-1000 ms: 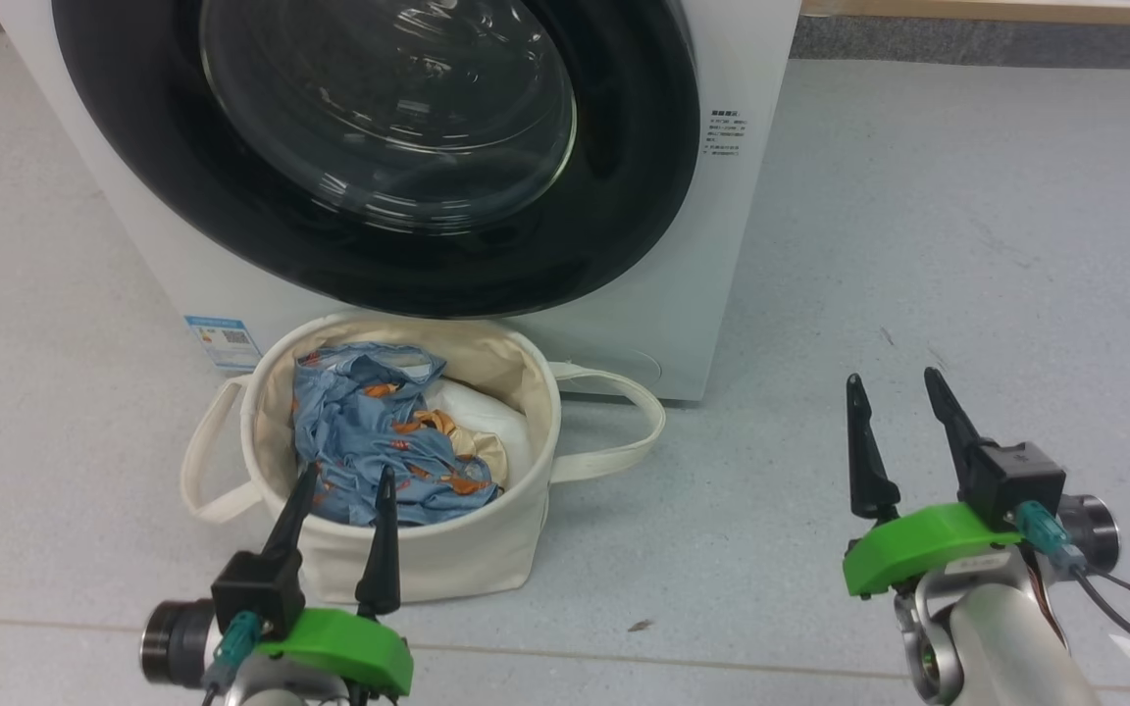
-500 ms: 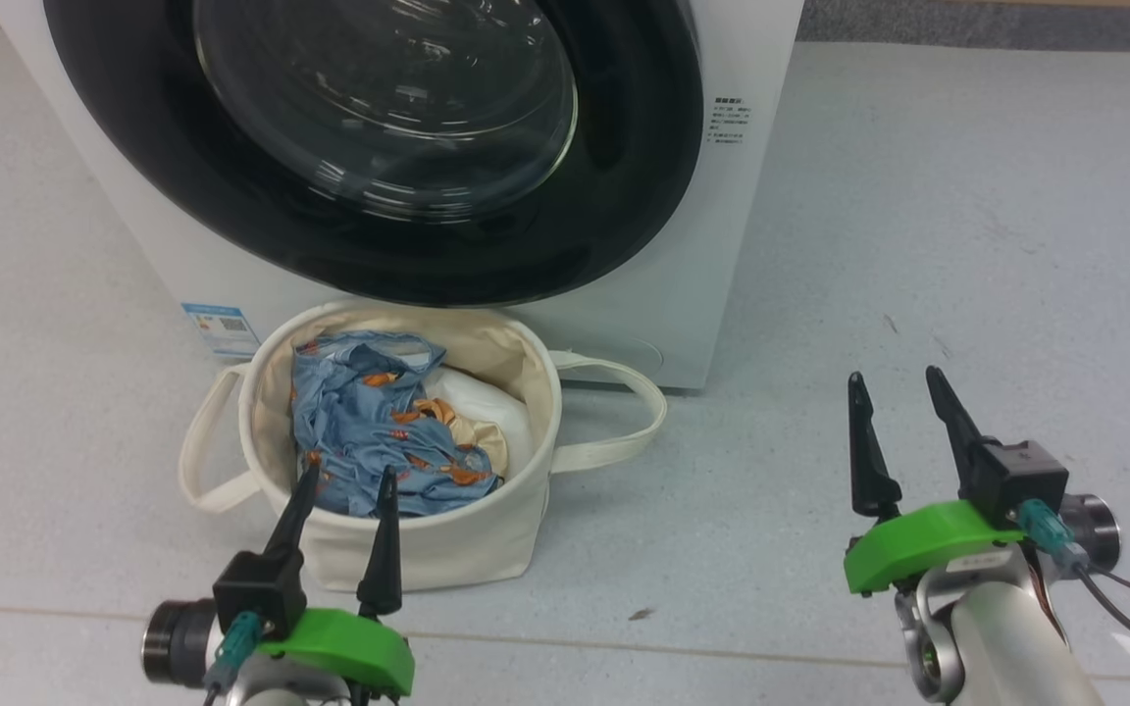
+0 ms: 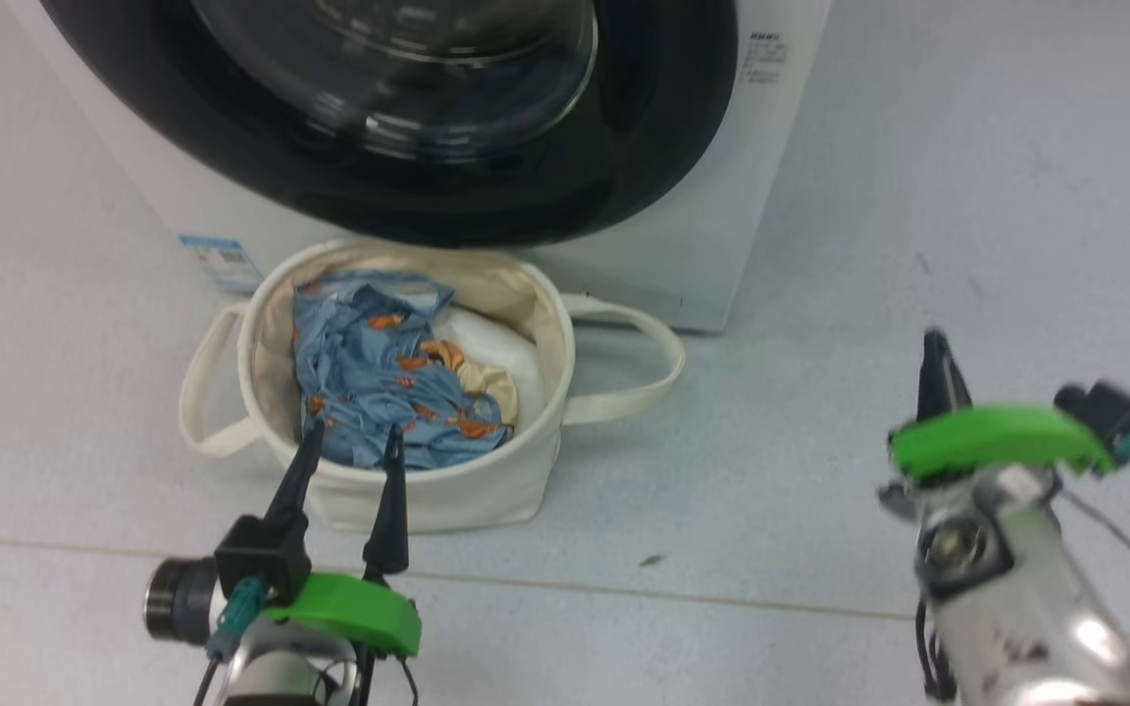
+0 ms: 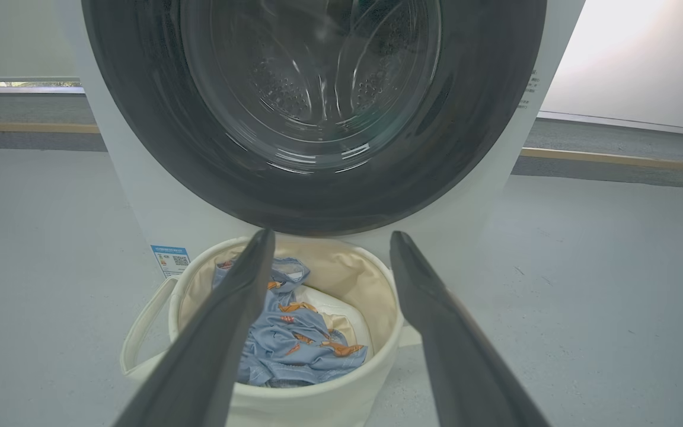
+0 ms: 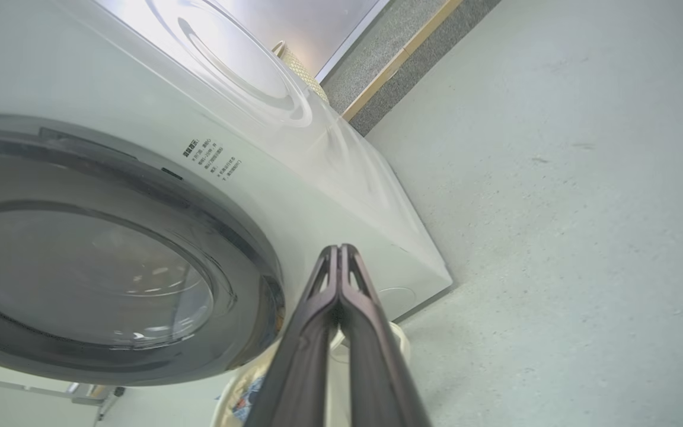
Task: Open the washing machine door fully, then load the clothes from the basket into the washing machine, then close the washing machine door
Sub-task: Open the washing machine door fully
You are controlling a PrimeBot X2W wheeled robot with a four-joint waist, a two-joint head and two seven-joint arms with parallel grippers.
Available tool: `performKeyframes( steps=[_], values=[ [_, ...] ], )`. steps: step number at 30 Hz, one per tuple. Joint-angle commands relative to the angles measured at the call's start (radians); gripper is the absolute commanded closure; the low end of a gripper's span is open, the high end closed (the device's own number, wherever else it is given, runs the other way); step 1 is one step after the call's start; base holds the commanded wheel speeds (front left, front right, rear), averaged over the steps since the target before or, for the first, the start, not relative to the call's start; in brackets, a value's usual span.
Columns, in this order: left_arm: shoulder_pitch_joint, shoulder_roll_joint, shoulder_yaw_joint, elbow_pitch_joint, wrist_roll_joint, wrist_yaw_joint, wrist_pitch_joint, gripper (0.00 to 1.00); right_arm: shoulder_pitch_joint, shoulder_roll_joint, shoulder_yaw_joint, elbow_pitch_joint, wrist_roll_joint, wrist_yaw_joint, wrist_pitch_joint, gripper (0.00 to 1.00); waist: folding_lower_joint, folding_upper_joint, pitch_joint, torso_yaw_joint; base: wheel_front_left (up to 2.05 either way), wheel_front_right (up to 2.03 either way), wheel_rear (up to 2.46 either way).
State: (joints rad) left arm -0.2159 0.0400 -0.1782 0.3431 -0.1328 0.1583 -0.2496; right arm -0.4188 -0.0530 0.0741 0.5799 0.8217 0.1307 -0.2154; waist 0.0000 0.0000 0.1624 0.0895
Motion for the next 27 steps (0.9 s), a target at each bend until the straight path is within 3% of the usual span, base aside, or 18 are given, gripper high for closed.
performKeyframes(
  steps=[1,6,17,27],
  values=[
    [-0.052,0.01,0.025,-0.042,-0.001,0.007,-0.012,0.0,-0.112,0.003,-0.001,-0.016,0.125,0.0,0.048,1.0,0.0,0.0,0.054,0.012,0.0,0.0,0.0],
    [-0.087,0.01,-0.006,-0.044,0.018,0.017,-0.012,0.0,-0.227,-0.009,-0.049,-0.027,0.329,0.0,0.17,1.0,0.0,0.0,0.127,0.037,0.0,0.0,0.0],
    [-0.207,0.01,-0.093,-0.074,-0.052,0.053,-0.012,0.0,-0.499,-0.109,-0.168,-0.057,0.711,0.0,0.536,1.0,0.0,0.0,0.33,0.117,0.0,0.0,0.0],
    [-0.241,0.01,-0.13,-0.083,-0.087,0.076,-0.012,0.0,-0.657,-0.161,-0.184,0.053,0.863,0.0,0.773,1.0,0.0,0.0,0.384,0.144,0.0,0.0,0.0]
  ],
)
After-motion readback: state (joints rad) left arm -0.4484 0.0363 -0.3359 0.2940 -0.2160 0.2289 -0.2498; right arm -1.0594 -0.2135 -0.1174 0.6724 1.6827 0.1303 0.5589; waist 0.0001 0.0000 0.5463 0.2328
